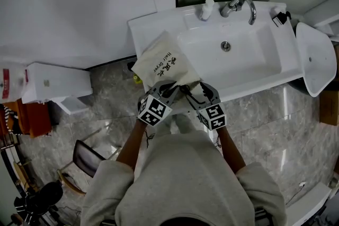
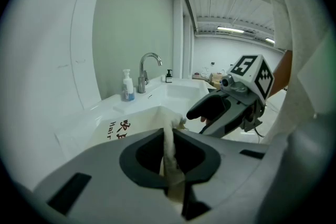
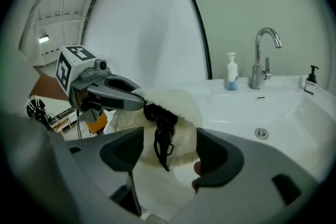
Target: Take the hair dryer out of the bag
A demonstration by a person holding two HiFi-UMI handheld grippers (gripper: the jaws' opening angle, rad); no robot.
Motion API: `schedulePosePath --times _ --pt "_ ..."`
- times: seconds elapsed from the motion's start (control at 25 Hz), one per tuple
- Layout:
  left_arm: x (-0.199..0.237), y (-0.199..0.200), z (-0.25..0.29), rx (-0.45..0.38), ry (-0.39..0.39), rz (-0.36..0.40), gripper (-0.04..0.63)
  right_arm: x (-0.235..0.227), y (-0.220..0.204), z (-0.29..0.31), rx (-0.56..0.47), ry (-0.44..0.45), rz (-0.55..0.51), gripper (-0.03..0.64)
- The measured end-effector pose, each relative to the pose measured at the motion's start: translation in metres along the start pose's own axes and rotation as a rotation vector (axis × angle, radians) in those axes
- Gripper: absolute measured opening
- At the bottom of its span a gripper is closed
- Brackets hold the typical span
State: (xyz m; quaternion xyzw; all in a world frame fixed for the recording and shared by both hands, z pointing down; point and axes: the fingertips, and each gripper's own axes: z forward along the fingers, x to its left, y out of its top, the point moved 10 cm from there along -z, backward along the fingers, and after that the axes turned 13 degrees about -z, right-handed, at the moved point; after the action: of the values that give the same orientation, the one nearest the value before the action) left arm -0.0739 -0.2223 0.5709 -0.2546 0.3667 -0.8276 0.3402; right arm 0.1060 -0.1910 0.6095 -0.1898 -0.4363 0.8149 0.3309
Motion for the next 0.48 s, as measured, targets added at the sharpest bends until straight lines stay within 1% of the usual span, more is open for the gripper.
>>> schedulePosePath --times 0.28,0.48 --pt "0.002 0.011 -0.012 -0.031 0.017 -0.004 0.031 0.014 0.009 0.018 0.0 0.077 -0.043 0.304" --pt "0.004 0.014 -0.018 -0.039 0.019 0.005 0.031 0.022 0.02 0.042 0.015 0.114 -0.1 0.303"
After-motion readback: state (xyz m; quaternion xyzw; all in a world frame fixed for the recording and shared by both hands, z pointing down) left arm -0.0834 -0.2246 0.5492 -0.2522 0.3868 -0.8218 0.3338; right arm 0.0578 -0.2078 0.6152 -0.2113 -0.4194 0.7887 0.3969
